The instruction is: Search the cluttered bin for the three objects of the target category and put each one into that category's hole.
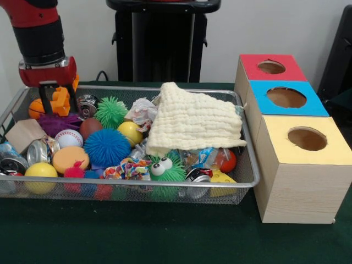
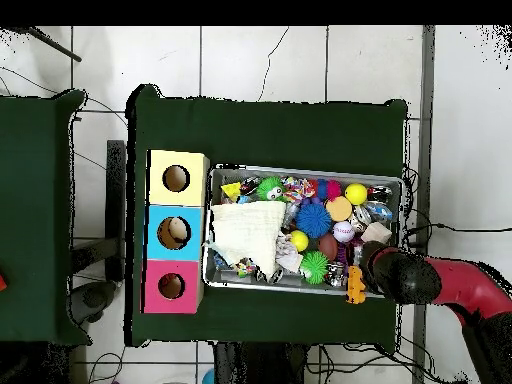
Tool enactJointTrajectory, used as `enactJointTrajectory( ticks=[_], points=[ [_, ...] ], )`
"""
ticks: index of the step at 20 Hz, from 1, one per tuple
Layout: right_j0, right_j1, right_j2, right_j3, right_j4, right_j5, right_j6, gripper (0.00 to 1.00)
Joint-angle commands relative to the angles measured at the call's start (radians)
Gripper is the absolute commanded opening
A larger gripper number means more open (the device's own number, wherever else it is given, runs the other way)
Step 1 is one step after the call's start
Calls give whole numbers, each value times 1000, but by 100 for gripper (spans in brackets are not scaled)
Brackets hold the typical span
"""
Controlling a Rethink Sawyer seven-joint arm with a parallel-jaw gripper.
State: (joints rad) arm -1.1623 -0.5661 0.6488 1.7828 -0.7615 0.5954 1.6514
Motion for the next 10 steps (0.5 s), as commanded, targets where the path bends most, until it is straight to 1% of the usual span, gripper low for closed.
enactJointTrajectory(
  ticks=[1,5,10],
  points=[
    [-11,82,13,-14,-46,-17,-153,100],
    [-37,135,29,-34,-57,-24,-195,100],
    [-54,127,48,-31,-31,11,-207,100]
  ],
)
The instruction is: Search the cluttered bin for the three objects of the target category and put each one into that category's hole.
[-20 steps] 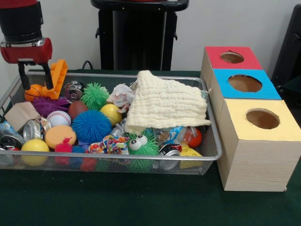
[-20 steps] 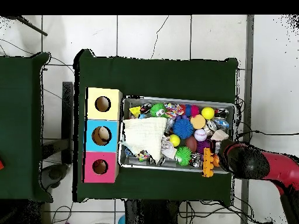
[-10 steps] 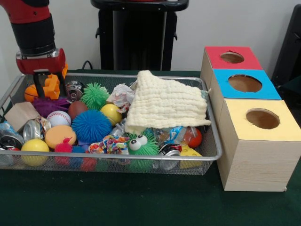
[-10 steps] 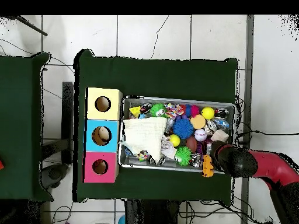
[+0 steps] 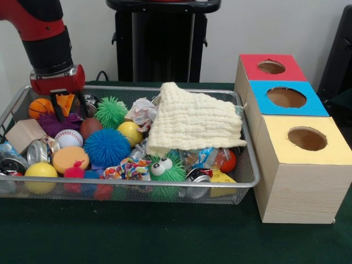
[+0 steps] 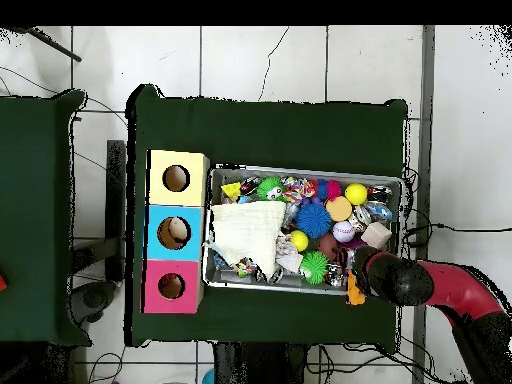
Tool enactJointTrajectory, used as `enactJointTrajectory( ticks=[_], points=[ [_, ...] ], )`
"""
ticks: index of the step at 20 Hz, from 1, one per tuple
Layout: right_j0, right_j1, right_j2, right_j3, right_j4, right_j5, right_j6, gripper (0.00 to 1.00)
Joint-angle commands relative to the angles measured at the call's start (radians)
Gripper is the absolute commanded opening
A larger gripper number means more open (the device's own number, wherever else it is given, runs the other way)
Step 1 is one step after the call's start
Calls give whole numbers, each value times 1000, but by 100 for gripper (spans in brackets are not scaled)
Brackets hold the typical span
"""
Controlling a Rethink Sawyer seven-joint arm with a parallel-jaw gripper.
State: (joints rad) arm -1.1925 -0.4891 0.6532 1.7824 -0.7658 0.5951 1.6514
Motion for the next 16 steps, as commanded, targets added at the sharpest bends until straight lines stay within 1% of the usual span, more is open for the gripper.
enactJointTrajectory(
  ticks=[1,8,11,13,16],
  points=[
    [-28,46,48,-34,-24,22,-215,100],
    [-50,29,72,-59,-20,78,-281,100],
    [-54,-15,84,-43,-16,87,-282,100],
    [-44,-40,86,-43,-13,107,-284,100],
    [-40,-44,87,-47,-16,110,-284,100]
  ],
)
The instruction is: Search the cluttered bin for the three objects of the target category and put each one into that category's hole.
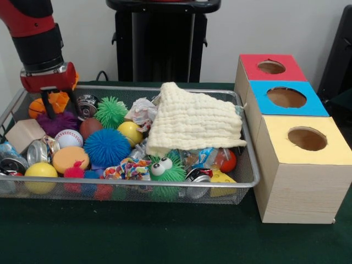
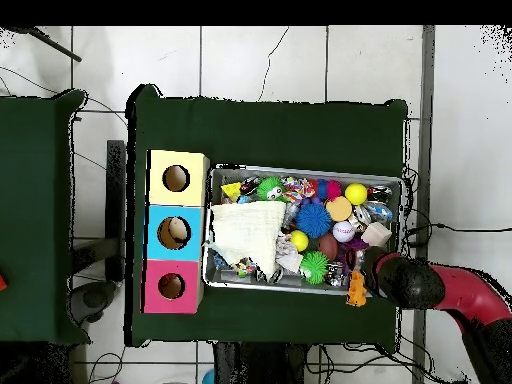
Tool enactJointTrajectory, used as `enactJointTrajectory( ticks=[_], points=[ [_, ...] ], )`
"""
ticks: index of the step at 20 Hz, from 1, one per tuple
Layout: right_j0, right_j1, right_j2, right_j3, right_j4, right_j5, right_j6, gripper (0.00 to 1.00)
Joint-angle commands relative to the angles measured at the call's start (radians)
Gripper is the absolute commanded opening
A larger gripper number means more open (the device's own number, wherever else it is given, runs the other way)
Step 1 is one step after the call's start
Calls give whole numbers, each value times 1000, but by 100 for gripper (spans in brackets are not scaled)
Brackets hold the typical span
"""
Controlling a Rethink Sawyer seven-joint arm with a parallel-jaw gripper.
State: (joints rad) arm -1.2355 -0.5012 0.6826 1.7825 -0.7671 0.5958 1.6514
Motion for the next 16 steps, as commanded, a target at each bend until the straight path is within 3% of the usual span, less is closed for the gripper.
enactJointTrajectory(
  ticks=[1,7,16],
  points=[
    [4,-31,56,-46,-24,101,-285,100],
    [16,-30,46,-40,-54,82,-281,100],
    [100,-16,-70,25,-142,-79,-27,100]
  ],
)
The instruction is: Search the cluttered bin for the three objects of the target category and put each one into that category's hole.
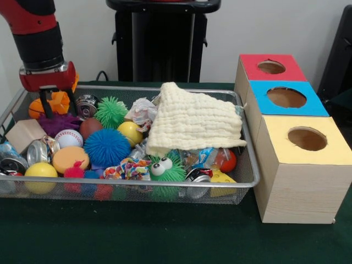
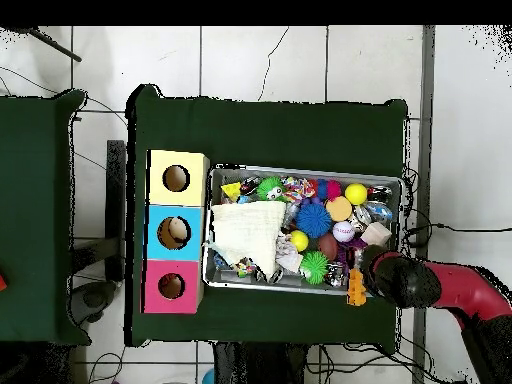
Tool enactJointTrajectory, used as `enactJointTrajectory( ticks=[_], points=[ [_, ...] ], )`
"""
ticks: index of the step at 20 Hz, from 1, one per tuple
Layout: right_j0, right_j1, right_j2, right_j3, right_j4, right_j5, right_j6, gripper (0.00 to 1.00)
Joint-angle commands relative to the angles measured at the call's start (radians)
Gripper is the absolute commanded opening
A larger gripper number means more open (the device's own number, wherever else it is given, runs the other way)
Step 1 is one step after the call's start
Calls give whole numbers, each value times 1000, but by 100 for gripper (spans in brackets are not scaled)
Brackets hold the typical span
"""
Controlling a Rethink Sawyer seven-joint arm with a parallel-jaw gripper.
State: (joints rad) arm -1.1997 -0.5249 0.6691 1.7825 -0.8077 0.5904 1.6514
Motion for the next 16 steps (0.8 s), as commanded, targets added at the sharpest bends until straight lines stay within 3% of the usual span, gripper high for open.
enactJointTrajectory(
  ticks=[1,4,8,16],
  points=[
    [76,9,-73,30,-116,-92,-6,100],
    [108,13,-121,43,-153,-143,47,100],
    [117,35,-156,49,-149,-183,69,100],
    [103,117,-191,-14,-141,-217,9,100]
  ],
)
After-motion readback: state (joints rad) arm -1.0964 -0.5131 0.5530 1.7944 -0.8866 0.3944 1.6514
